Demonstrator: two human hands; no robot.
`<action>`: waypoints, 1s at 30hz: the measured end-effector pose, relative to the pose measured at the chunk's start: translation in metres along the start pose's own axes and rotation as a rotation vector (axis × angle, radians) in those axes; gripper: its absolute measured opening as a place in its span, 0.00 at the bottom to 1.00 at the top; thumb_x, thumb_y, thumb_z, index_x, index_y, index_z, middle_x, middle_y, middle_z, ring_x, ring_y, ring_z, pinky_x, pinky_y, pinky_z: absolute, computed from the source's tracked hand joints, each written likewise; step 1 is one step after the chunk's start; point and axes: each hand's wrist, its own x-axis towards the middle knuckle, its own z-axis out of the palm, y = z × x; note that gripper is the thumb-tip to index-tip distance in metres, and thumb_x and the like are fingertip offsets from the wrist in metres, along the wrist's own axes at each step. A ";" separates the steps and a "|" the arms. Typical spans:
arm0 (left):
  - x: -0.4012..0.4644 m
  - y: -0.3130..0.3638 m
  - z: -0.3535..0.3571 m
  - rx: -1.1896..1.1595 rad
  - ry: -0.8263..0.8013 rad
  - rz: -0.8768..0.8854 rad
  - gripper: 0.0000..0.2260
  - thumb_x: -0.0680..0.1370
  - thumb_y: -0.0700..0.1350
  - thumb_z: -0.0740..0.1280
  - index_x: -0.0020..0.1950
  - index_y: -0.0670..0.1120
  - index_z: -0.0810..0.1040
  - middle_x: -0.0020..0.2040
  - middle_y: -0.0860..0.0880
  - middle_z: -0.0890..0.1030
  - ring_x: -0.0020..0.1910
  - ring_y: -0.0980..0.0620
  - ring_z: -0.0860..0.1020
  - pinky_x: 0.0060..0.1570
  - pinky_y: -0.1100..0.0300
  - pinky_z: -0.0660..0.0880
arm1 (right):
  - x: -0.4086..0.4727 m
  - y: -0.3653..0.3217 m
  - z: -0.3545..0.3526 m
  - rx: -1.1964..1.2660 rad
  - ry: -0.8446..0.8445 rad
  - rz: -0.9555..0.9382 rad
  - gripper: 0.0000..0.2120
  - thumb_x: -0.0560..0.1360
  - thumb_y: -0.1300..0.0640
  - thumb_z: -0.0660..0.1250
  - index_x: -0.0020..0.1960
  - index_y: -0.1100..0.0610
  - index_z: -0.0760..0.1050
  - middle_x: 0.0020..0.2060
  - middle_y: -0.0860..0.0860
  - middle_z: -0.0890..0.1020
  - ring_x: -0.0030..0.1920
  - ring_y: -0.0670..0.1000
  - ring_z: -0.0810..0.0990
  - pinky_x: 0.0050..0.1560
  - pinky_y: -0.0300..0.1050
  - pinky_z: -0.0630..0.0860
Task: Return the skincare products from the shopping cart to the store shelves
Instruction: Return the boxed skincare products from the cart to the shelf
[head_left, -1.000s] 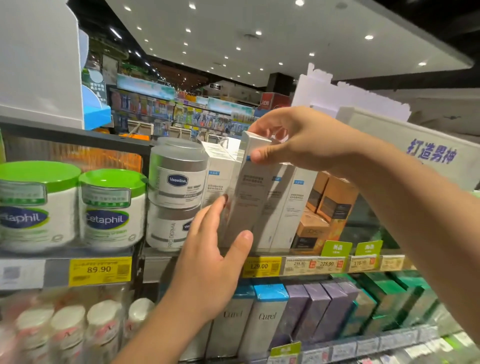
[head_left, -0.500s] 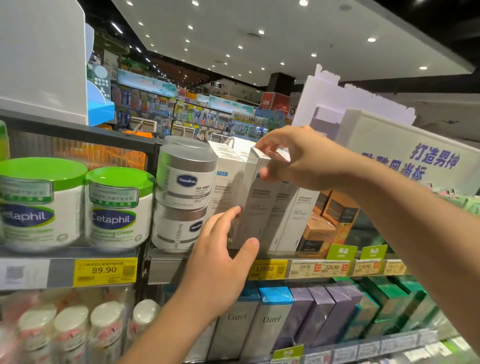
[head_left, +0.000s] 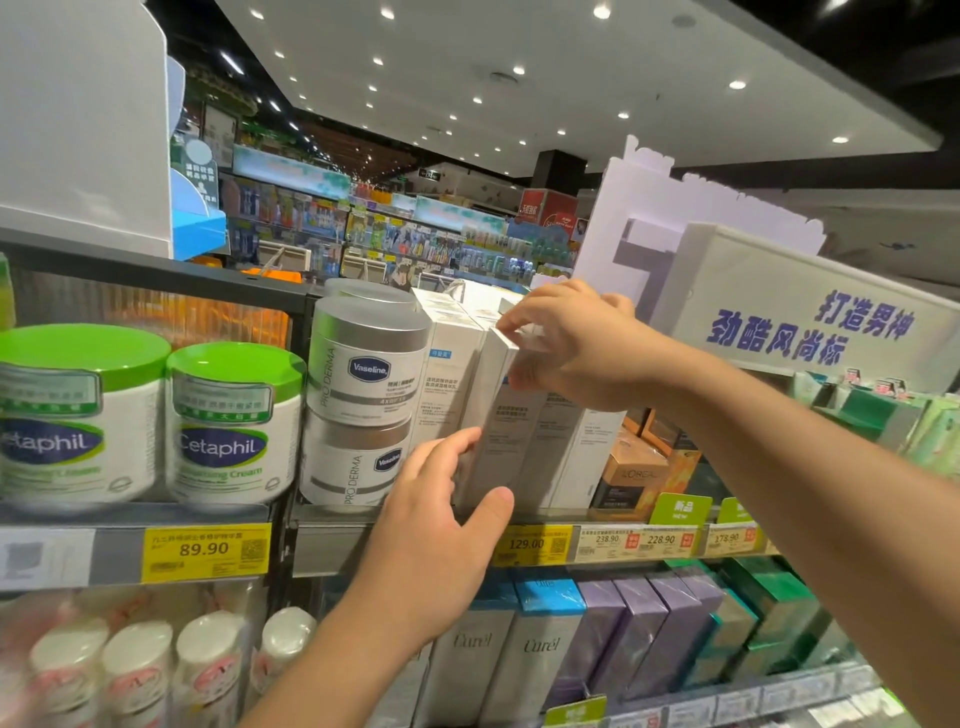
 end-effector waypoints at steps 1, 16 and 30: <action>0.000 0.000 0.000 -0.002 -0.003 -0.004 0.23 0.81 0.56 0.65 0.75 0.67 0.63 0.62 0.72 0.66 0.64 0.66 0.70 0.57 0.69 0.66 | 0.001 0.000 0.001 -0.005 -0.006 -0.002 0.16 0.78 0.46 0.72 0.64 0.46 0.77 0.62 0.44 0.74 0.67 0.50 0.63 0.65 0.57 0.54; -0.002 0.001 0.002 -0.020 -0.014 -0.016 0.24 0.81 0.55 0.66 0.75 0.66 0.63 0.62 0.70 0.64 0.66 0.64 0.68 0.62 0.63 0.68 | -0.005 0.001 0.008 0.008 0.068 0.002 0.20 0.81 0.47 0.69 0.72 0.44 0.74 0.69 0.42 0.73 0.71 0.50 0.63 0.69 0.59 0.53; -0.011 0.002 0.009 -0.130 0.067 0.035 0.23 0.80 0.50 0.67 0.74 0.62 0.69 0.71 0.61 0.72 0.68 0.62 0.73 0.60 0.69 0.70 | -0.033 0.013 0.029 0.121 0.335 -0.003 0.22 0.81 0.43 0.66 0.74 0.44 0.70 0.69 0.43 0.74 0.73 0.48 0.63 0.69 0.51 0.55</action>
